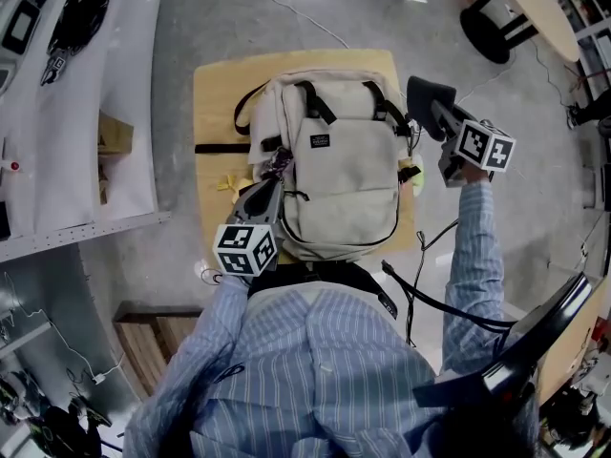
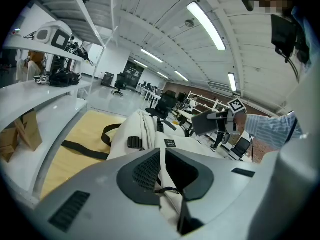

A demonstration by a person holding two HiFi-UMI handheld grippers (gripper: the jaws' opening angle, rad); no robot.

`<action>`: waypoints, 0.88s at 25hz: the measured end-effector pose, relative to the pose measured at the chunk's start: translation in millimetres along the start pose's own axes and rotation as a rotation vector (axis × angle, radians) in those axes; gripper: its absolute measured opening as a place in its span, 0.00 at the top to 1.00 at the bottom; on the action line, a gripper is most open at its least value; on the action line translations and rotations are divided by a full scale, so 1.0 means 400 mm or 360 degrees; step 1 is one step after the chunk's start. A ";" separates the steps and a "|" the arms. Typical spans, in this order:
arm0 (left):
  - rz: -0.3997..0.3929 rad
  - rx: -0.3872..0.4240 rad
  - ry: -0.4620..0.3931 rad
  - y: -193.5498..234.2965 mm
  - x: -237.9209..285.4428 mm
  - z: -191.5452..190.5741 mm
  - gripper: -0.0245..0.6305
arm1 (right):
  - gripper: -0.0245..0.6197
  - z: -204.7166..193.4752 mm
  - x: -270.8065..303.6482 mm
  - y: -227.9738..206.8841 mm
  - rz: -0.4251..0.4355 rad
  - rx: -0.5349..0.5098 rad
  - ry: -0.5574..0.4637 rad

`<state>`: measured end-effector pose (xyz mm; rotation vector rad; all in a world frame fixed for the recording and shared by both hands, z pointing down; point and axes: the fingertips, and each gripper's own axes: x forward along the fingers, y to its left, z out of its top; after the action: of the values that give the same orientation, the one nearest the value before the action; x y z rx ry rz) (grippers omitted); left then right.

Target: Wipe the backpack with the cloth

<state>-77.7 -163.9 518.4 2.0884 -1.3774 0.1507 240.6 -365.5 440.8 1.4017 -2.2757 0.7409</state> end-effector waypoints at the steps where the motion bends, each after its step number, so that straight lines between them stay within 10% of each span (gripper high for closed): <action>1: 0.0000 -0.0002 -0.0001 0.001 0.001 0.000 0.91 | 0.89 0.037 0.012 0.037 0.0049 -0.0030 -0.0038; 14: 0.0083 -0.0066 -0.0022 0.064 -0.026 -0.004 0.91 | 0.89 0.157 0.323 0.603 0.0737 -0.0211 -0.0018; 22: 0.0129 -0.0095 -0.0026 0.098 -0.044 -0.012 0.91 | 0.89 0.034 0.469 0.639 0.0731 0.0014 0.0176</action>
<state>-118.3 -157.5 532.0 1.9902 -1.4596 0.1249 -71.8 -411.9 472.3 0.8167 -2.5316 0.9362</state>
